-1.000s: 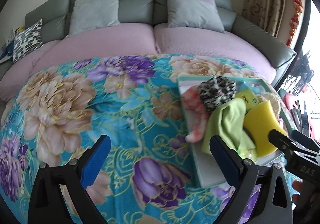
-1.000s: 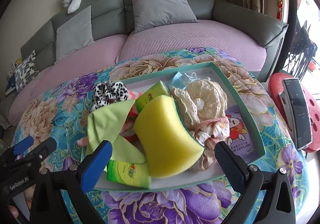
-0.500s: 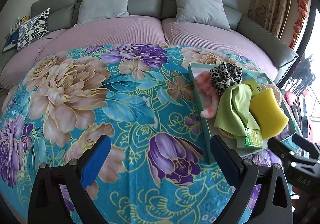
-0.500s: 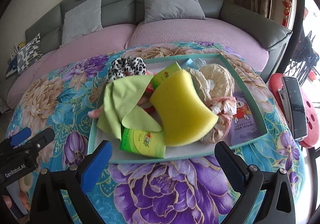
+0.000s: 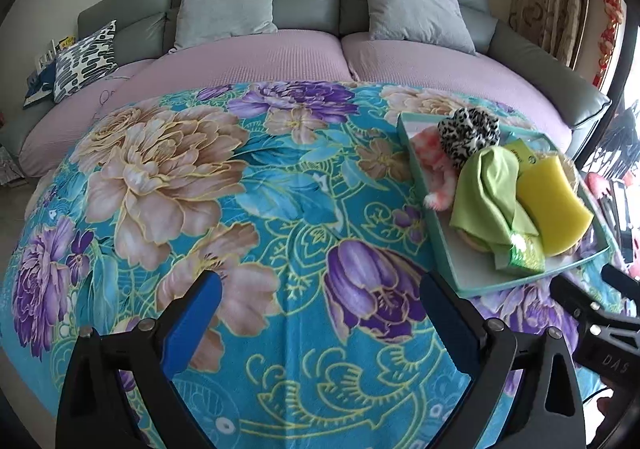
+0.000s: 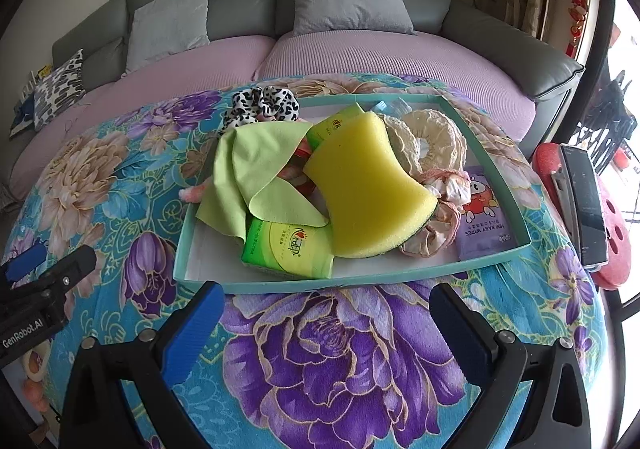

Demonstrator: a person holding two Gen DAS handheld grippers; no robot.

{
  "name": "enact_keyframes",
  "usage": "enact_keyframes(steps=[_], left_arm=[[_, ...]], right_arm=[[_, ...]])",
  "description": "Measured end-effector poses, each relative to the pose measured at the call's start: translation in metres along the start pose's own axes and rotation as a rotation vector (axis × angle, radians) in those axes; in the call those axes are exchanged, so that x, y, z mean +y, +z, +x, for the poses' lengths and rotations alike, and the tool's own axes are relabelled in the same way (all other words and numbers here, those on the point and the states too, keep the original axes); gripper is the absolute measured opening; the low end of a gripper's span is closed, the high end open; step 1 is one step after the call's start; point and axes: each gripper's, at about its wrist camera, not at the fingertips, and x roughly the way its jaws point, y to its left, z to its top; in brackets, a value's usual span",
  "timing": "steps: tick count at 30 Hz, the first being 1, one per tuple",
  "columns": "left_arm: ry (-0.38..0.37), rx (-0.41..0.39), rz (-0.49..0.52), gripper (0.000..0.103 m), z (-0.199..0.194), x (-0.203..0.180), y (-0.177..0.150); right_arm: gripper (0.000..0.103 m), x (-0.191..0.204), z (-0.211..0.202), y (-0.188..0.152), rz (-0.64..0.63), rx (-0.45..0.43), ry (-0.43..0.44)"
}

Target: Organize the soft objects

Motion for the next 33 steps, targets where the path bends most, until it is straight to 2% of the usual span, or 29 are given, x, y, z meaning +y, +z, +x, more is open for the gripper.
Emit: enact_keyframes(steps=[4, 33], left_arm=[[0.026, 0.008, 0.005, 0.099, 0.002, 0.001, -0.003], [0.048, 0.038, 0.07, 0.099, 0.035, -0.007, -0.005]], right_arm=[[0.103, 0.002, 0.003, 0.0, -0.006, 0.004, 0.0], [0.103, -0.001, 0.029, 0.003, -0.005, 0.035, -0.022]])
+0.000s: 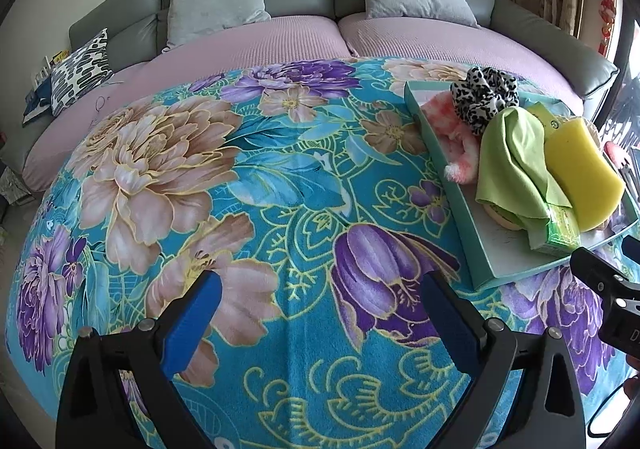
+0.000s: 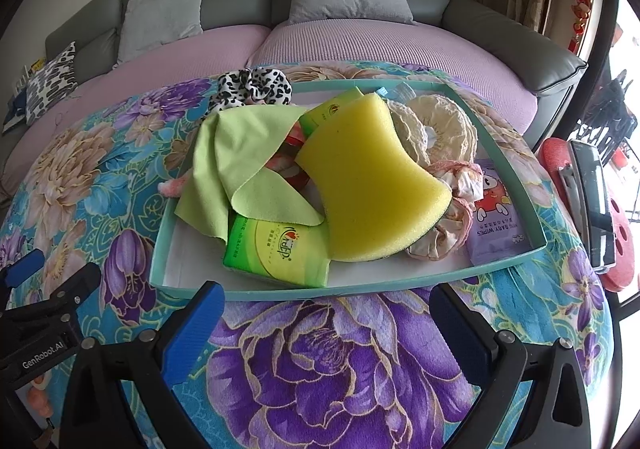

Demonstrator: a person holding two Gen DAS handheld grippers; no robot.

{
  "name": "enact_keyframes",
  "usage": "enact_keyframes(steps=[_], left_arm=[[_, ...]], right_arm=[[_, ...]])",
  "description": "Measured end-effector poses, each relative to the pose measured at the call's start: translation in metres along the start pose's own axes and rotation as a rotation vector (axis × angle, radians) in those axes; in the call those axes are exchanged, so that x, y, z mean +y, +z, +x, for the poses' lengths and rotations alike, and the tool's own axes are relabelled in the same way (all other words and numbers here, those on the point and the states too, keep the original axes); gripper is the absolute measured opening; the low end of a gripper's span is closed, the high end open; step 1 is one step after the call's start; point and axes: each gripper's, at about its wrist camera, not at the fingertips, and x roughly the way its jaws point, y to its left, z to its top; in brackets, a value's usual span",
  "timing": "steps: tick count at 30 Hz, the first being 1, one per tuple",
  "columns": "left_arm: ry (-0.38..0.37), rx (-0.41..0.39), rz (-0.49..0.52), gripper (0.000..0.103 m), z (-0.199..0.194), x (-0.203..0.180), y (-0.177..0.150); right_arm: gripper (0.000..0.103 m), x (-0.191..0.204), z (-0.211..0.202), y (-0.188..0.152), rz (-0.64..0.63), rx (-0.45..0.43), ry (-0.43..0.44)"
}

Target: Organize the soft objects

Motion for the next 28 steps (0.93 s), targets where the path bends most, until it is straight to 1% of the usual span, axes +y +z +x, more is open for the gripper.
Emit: enact_keyframes(steps=[6, 13, 21, 28], left_arm=[[-0.003, 0.008, 0.004, 0.099, 0.0051, 0.0016, 0.0002], [-0.003, 0.011, 0.013, 0.099, 0.0076, 0.0019, -0.0002], [-0.023, 0.005, 0.017, 0.099, 0.004, -0.0003, -0.0013], [-0.013, 0.004, 0.012, 0.099, 0.0042, 0.0008, -0.0003]], right_arm=[[0.103, 0.003, 0.0081, 0.0, -0.009, 0.016, -0.014], [0.103, 0.0042, 0.0077, 0.0008, -0.01, 0.013, -0.021], [0.103, 0.0002, 0.0065, 0.0001, 0.002, 0.013, -0.021], [0.103, 0.0014, 0.0065, -0.0002, 0.0, 0.015, -0.022]])
